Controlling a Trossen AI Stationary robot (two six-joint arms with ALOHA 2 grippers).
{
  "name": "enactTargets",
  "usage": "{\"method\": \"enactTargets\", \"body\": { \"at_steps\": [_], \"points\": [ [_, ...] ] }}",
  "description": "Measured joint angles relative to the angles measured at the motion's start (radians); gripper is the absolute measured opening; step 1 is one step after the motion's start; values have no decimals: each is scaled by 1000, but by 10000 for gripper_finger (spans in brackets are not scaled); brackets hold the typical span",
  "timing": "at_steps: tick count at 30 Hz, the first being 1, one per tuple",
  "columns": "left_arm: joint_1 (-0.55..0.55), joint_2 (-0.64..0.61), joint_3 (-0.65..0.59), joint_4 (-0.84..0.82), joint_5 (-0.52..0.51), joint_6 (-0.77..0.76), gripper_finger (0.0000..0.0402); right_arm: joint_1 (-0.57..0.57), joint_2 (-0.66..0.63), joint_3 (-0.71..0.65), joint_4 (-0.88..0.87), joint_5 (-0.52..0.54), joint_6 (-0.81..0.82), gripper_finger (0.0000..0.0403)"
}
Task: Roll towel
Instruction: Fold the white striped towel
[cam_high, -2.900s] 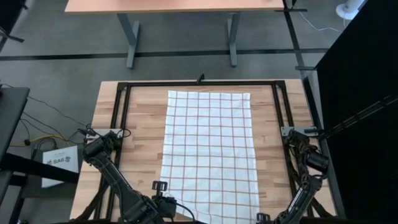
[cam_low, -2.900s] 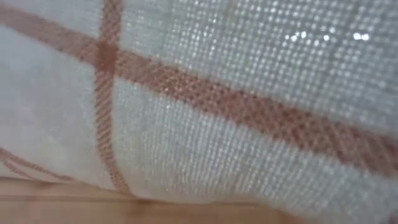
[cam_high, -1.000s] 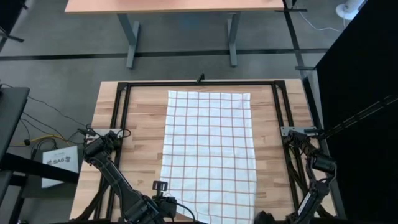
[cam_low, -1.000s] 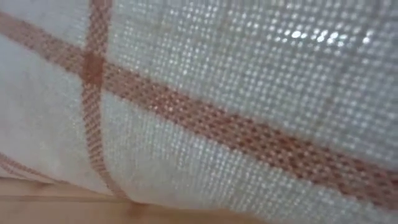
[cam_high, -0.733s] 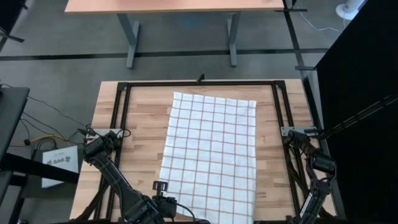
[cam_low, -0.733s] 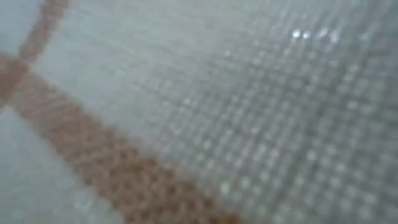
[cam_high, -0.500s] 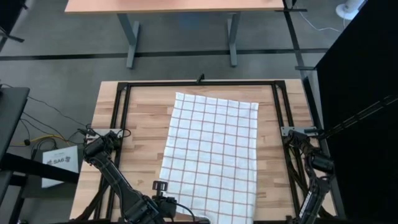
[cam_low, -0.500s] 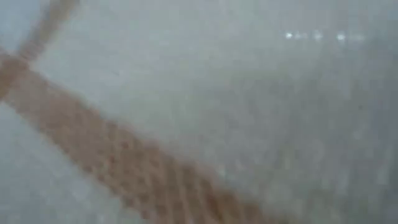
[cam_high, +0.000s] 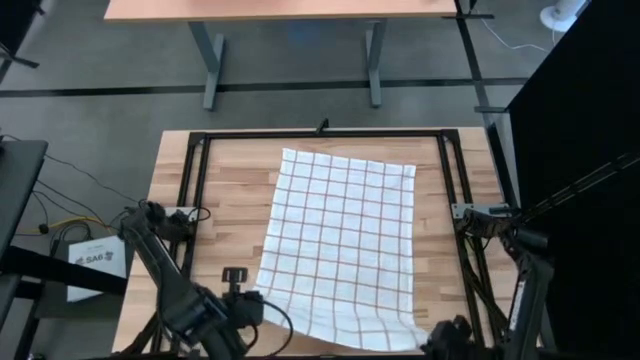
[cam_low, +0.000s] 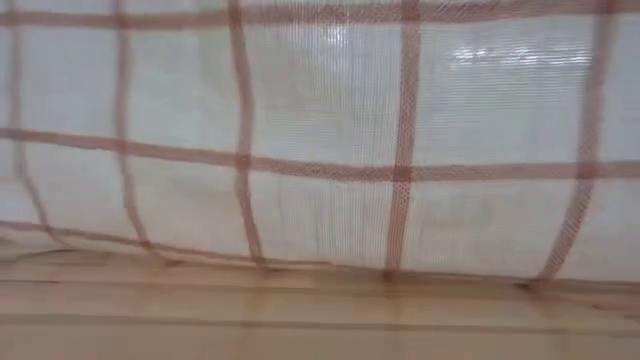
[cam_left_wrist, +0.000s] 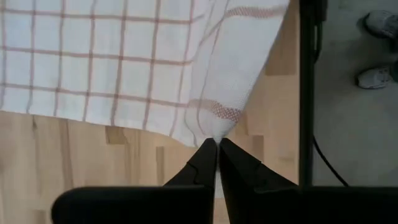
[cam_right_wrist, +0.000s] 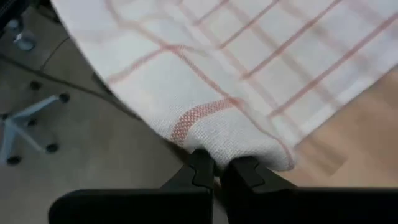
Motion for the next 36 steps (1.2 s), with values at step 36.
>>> {"method": "enactTargets", "body": {
  "at_steps": [36],
  "points": [
    [1002,-400,-556,436,186,735,0,-677,-847,-744,155,-166,-784,0]
  ]
}}
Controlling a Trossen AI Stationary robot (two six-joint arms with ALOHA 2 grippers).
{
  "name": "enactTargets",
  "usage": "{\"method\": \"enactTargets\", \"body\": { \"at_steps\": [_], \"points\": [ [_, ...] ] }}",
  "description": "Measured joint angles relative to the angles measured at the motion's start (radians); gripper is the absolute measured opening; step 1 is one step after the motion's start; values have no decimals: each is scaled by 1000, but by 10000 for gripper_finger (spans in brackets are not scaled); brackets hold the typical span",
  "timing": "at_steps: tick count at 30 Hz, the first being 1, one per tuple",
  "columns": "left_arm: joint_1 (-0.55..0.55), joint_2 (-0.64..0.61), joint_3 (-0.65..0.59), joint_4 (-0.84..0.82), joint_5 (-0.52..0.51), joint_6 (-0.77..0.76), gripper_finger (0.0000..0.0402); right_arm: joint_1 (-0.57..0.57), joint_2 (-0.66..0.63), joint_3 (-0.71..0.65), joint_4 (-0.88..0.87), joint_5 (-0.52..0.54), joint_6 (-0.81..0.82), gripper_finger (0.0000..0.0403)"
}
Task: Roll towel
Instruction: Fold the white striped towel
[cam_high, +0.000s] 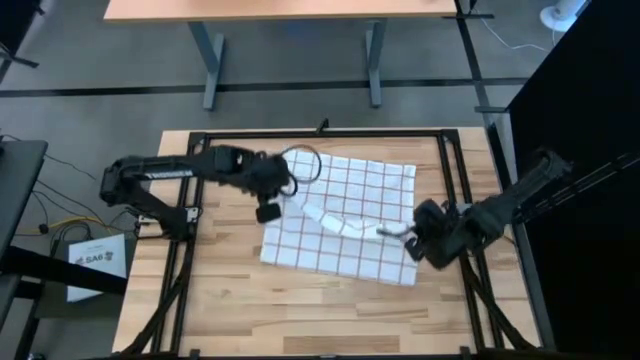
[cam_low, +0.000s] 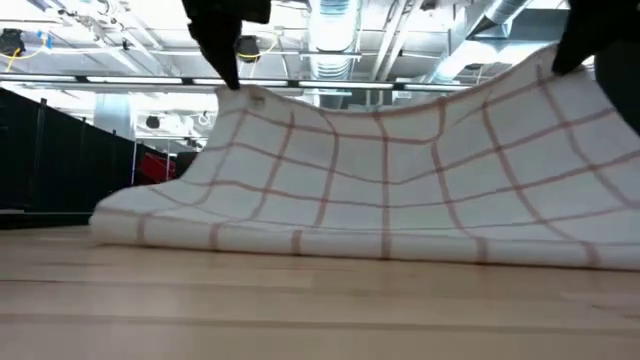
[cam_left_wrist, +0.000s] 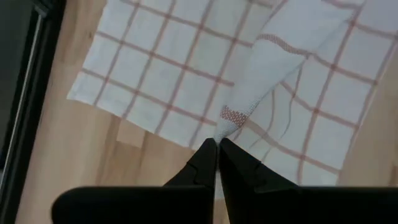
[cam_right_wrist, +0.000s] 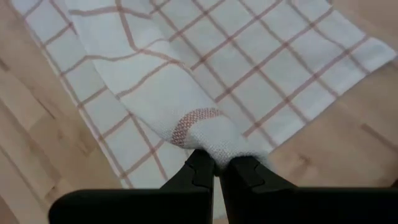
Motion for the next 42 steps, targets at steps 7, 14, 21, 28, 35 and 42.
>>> {"method": "enactTargets", "body": {
  "at_steps": [7,14,21,28,35,42],
  "points": [
    [178,7,0,40,131,101,0,-322,-115,-84,16,-194,-304,0],
    [299,75,0,84,183,192,0,-645,-135,-180,131,-347,-561,0],
    [414,201,1,163,246,317,0,-936,-93,-224,198,-470,-764,0],
    [529,267,0,273,260,399,0,-1166,4,-229,272,-583,-918,0],
    [589,292,1,317,263,456,0,-1332,150,-229,307,-661,-1030,0],
    [599,304,1,353,264,481,1,-1398,233,-229,350,-682,-1069,5]
  ]
}}
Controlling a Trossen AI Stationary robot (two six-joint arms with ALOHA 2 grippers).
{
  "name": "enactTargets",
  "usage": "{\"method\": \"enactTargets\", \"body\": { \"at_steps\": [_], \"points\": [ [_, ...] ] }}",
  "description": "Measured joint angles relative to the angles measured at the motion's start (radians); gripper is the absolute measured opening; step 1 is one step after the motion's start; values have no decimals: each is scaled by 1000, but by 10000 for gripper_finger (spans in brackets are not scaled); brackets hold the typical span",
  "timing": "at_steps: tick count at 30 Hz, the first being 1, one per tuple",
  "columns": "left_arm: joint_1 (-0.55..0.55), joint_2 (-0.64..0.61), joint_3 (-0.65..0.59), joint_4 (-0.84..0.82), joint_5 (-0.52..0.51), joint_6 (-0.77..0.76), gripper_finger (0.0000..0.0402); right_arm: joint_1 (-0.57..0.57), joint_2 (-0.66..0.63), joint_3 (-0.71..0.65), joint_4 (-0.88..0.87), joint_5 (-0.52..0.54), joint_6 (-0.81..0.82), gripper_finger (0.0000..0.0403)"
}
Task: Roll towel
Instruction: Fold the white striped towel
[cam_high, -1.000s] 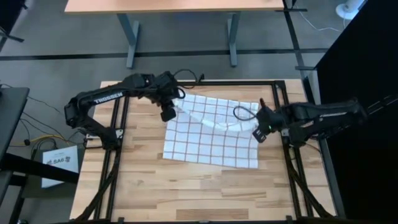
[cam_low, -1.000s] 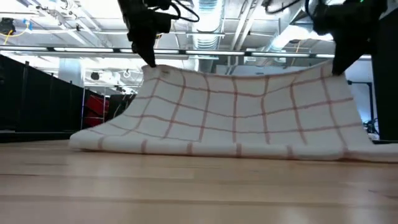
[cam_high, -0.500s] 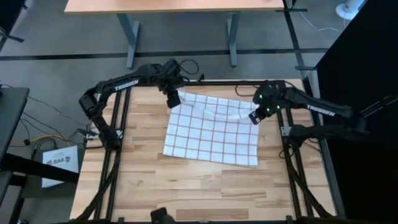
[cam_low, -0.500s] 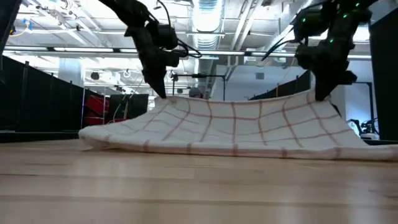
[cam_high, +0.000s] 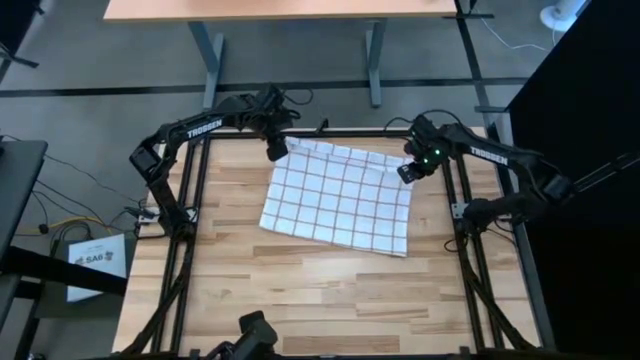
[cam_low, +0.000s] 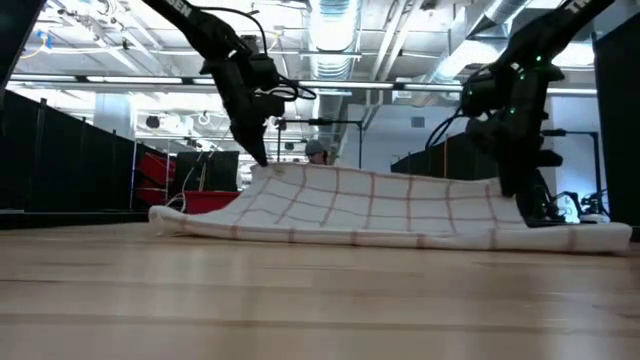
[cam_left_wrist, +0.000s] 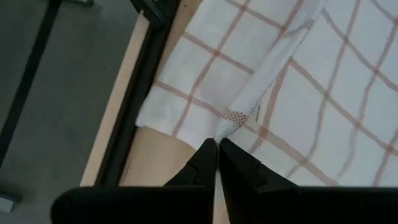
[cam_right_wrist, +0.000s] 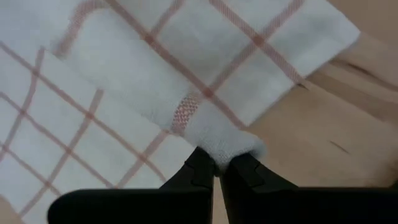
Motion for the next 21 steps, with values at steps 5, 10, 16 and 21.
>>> {"method": "enactTargets", "body": {
  "at_steps": [5,10,16,21],
  "points": [
    [21,0,0,32,-3,1,42,-40,27,1,58,-2,7,58],
    [42,0,0,64,-6,3,84,-83,52,1,115,-2,16,113],
    [42,0,0,21,-36,-11,122,-81,4,2,112,3,-14,156],
    [7,10,0,-1,-29,25,124,-22,-27,4,181,12,-52,155]
  ]
}}
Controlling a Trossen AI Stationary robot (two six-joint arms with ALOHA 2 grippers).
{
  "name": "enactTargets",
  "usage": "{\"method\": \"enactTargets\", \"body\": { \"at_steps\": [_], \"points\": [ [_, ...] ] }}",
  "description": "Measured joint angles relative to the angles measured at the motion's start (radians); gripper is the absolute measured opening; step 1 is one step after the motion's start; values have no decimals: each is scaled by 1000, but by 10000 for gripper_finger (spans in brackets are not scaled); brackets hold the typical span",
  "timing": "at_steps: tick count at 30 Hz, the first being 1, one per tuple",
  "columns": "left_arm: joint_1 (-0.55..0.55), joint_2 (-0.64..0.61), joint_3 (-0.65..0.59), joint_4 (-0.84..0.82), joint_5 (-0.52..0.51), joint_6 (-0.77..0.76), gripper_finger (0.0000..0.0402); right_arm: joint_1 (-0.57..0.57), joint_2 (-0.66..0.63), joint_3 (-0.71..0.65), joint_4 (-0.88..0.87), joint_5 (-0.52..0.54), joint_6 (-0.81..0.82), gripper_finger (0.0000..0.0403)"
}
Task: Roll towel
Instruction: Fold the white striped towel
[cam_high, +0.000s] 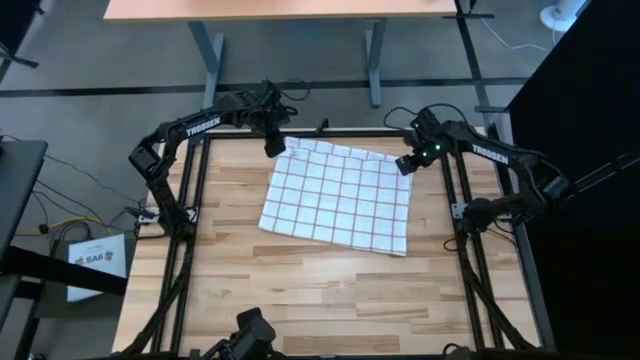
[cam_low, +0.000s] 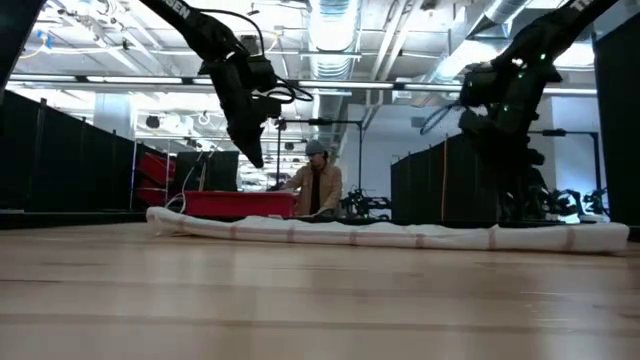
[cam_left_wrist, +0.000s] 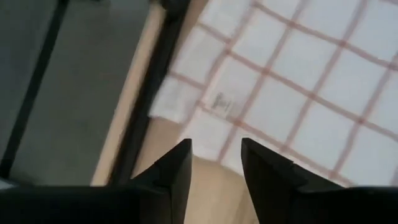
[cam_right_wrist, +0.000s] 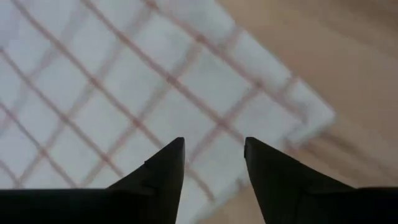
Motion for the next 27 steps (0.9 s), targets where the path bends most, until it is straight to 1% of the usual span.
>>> {"method": "enactTargets", "body": {
  "at_steps": [4,10,19,24,27],
  "points": [
    [-4,28,0,-12,-1,-11,125,-27,74,1,62,18,-2,146],
    [-16,31,0,-58,-2,-5,125,-89,216,26,49,19,-11,141],
    [-15,28,0,-69,-4,15,125,-156,334,71,61,22,-19,141],
    [-13,28,0,-68,-6,19,125,-166,361,72,36,21,-50,141],
    [-14,28,0,-64,-6,20,125,-152,359,72,20,21,-71,140]
  ]
}}
